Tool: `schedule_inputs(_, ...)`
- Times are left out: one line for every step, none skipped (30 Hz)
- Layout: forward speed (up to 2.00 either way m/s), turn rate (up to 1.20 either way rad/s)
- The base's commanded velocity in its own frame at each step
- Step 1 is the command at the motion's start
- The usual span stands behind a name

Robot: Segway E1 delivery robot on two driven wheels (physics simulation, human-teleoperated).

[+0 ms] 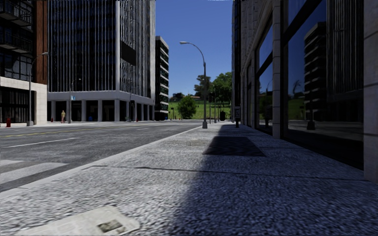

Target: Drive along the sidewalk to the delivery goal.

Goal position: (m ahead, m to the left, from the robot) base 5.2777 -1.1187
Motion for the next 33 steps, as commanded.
schedule_inputs(2.0, -0.61)
schedule_inputs(2.0, -0.61)
schedule_inputs(2.0, -0.57)
schedule_inputs(2.0, -0.06)
schedule_inputs(2.0, -0.01)
schedule_inputs(2.0, -0.01)
schedule_inputs(2.0, 0.0)
schedule_inputs(2.0, 0.0)
schedule_inputs(2.0, 0.0)
schedule_inputs(2.0, 0.0)
schedule_inputs(2.0, 0.0)
schedule_inputs(2.0, 0.0)
schedule_inputs(2.0, 0.0)
schedule_inputs(2.0, 0.0)
schedule_inputs(2.0, 0.0)
schedule_inputs(2.0, 0.0)
schedule_inputs(2.0, 0.0)
schedule_inputs(2.0, 0.0)
schedule_inputs(2.0, 0.0)
schedule_inputs(2.0, 0.0)
schedule_inputs(2.0, 0.0)
schedule_inputs(2.0, 0.0)
schedule_inputs(2.0, 0.0)
schedule_inputs(2.0, 0.0)
schedule_inputs(2.0, 0.0)
schedule_inputs(2.0, 0.0)
schedule_inputs(2.0, 0.0)
schedule_inputs(2.0, 0.0)
schedule_inputs(2.0, 0.0)
schedule_inputs(2.0, 0.0)
schedule_inputs(2.0, 0.0)
schedule_inputs(2.0, 0.0)
schedule_inputs(2.0, 0.0)
